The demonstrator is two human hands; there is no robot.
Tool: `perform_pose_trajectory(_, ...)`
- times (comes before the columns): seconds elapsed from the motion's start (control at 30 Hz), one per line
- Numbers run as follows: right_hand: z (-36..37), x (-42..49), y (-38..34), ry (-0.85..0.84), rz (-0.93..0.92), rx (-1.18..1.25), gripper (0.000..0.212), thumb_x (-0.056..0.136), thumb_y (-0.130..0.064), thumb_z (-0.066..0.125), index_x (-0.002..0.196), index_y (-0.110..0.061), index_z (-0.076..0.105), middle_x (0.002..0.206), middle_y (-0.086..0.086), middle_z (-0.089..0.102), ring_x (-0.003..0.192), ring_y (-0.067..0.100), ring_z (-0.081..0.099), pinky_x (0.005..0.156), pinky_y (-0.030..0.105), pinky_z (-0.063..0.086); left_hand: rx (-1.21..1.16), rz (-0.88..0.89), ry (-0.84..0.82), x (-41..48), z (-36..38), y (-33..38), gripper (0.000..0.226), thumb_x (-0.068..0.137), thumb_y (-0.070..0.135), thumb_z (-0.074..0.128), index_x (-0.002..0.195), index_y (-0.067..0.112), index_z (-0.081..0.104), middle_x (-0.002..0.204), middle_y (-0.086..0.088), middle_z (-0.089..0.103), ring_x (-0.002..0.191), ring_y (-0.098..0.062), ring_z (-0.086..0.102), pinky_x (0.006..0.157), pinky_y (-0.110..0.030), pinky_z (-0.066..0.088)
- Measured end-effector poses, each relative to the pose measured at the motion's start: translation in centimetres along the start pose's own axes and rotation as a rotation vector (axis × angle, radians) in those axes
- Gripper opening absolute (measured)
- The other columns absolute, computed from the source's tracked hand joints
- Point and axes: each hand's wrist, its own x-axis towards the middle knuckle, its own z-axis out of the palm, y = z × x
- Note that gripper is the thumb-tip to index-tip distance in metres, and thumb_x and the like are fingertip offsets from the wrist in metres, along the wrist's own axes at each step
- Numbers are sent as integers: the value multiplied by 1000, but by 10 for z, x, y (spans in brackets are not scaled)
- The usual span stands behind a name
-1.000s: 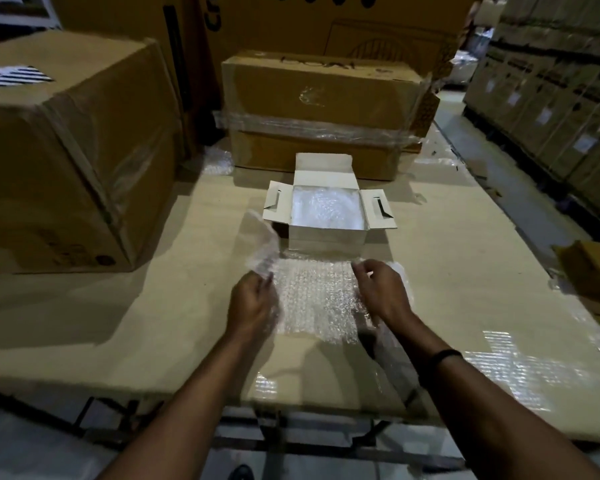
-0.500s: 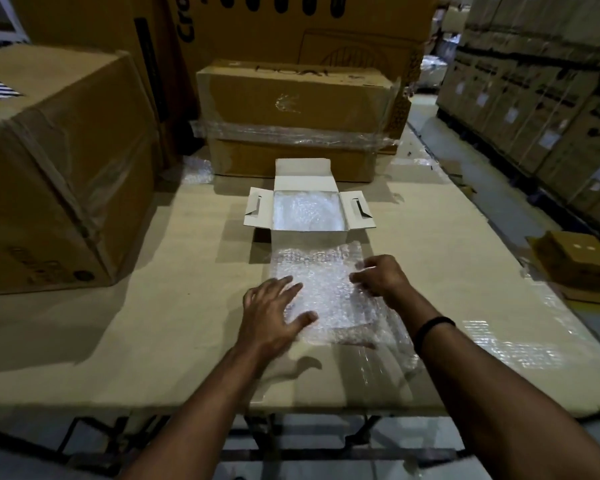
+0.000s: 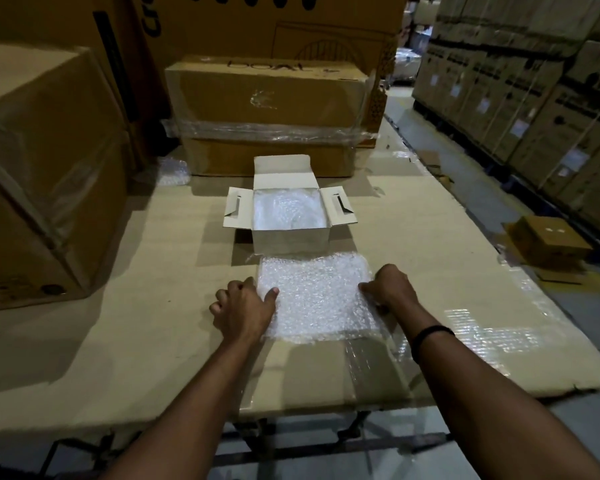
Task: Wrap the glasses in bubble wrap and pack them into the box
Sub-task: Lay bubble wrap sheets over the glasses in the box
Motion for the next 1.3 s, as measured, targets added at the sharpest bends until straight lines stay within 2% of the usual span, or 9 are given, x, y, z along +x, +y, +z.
perform_pose_trajectory(0.2, -2, 1, -12, -72, 25, -9, 26, 70, -24, 76, 76, -2, 64, 70, 14, 68, 57, 29, 67, 57, 38, 60, -211, -112, -125, 18, -5, 5, 28, 82, 53, 65, 102, 32, 68, 114, -5, 59, 116, -32, 45, 94, -40, 34)
perform_pose_trajectory(0.43, -7, -5, -15, -98, -114, 392, 33, 80, -11, 72, 87, -18, 41, 68, 15, 63, 48, 23, 50, 44, 29, 39, -852, -122, -50, 37, -28, -11, 30, 78, 22, 80, 89, 14, 54, 81, 0, 62, 70, -19, 58, 57, -27, 39)
perform_pose_trajectory(0.6, -9, -11, -27, -229, -232, 655, 23, 90, 4, 58, 85, -14, 44, 61, 12, 42, 44, 16, 33, 40, 22, 27, -1104, -40, -247, 55, -40, -32, 11, 87, 1, 67, 83, 9, 62, 69, -3, 62, 58, -14, 54, 52, -22, 43)
perform_pose_trajectory(0.7, -4, -9, -33, -286, -193, 743, 22, 90, 6, 52, 80, -9, 64, 77, 15, 53, 56, 16, 42, 47, 22, 32, -1310, -114, -445, 61, -51, -41, 30, 88, -16, 46, 90, 4, 68, 79, -11, 70, 59, -19, 61, 51, -19, 51)
perform_pose_trajectory(0.83, -11, -13, -47, -422, -47, 951, 37, 92, 11, 37, 94, -6, 70, 81, 5, 66, 52, 12, 54, 44, 20, 42, -1347, -105, -513, 70, -58, -57, 58, 72, -29, 22, 101, -1, 64, 77, -19, 69, 49, -22, 63, 43, -19, 47)
perform_pose_trajectory(0.97, -15, -14, -56, -488, -171, 880, 58, 77, 31, 27, 110, 0, 64, 110, 14, 66, 84, 24, 67, 68, 28, 58, -1162, 39, -526, 87, -56, -74, 62, 77, -26, 47, 115, 17, 69, 89, -21, 66, 66, -29, 59, 63, -35, 48)
perform_pose_trajectory(1.07, -12, -16, -67, -320, -232, 757, 50, 79, 31, 34, 108, 4, 65, 103, 15, 66, 75, 13, 67, 62, 20, 54, -1110, 157, -411, 88, -64, -67, 60, 76, -32, 53, 126, 0, 55, 101, -10, 64, 63, 0, 66, 61, -14, 53)
perform_pose_trajectory(1.2, -9, -16, -79, -67, -290, 645, 27, 84, 17, 50, 86, -1, 71, 84, 13, 66, 66, 12, 56, 58, 21, 45, -1044, 276, -260, 95, -74, -60, 33, 83, -25, 52, 107, -8, 65, 92, -2, 55, 63, 11, 60, 50, -9, 47)
perform_pose_trajectory(1.3, -8, -10, -84, 9, -301, 652, 25, 86, -11, 71, 64, -11, 60, 70, -4, 60, 60, 3, 52, 58, 17, 39, -1016, 282, -183, 114, -73, -56, 16, 95, 4, 59, 82, -3, 65, 89, -4, 51, 71, -5, 57, 52, -15, 46)
